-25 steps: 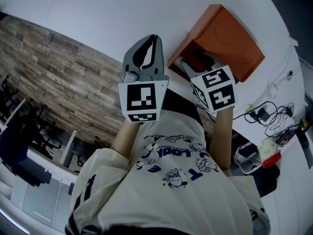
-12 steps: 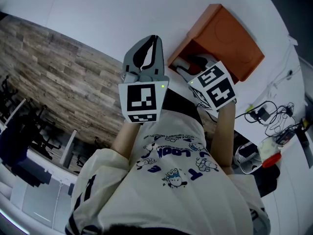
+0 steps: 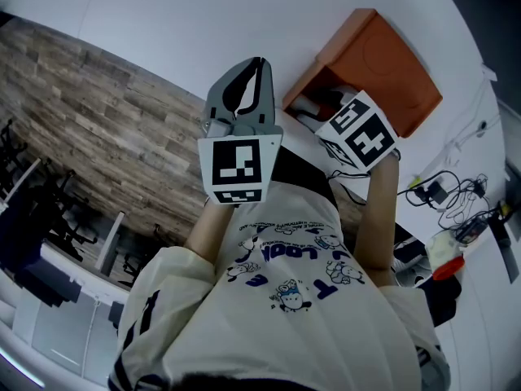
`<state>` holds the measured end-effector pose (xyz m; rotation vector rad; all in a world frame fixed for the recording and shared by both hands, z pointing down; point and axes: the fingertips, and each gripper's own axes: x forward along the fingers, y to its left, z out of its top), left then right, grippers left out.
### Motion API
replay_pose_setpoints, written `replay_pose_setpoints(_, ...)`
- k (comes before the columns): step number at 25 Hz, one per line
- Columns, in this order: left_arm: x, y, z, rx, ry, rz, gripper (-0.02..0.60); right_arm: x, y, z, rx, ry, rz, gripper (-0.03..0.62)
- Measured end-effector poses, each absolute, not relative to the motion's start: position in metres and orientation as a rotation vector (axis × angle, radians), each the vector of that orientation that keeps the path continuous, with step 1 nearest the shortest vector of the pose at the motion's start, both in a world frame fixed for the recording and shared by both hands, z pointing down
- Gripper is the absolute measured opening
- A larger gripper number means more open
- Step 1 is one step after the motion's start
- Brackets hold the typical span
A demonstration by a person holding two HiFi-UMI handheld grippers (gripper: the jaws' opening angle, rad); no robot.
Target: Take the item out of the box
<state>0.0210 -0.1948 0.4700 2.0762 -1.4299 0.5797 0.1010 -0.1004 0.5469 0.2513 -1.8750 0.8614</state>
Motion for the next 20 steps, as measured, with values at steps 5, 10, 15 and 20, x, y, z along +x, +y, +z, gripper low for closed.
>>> replay_pose_setpoints(5,0.017,-0.195,0.471,2.066,-1.436,0.576,0.023,0.1,-0.099,0.552,0.207,-1.846,0.846,0.195)
replay_pose_setpoints(10,0.014,-0.194,0.473,2.057,-1.436,0.576,0.023,0.098,-0.099,0.554,0.172,-1.831,0.833,0.195)
replay_pose_setpoints(15,0.014,-0.194,0.474,2.053,-1.435,0.572,0.023,0.097,-0.097,0.555,0.134,-1.821,0.849,0.19)
replay_pose_setpoints(20,0.012,-0.196,0.476,2.046,-1.436,0.57,0.023,0.095,-0.095,0.558,0.079,-1.807,0.89,0.17)
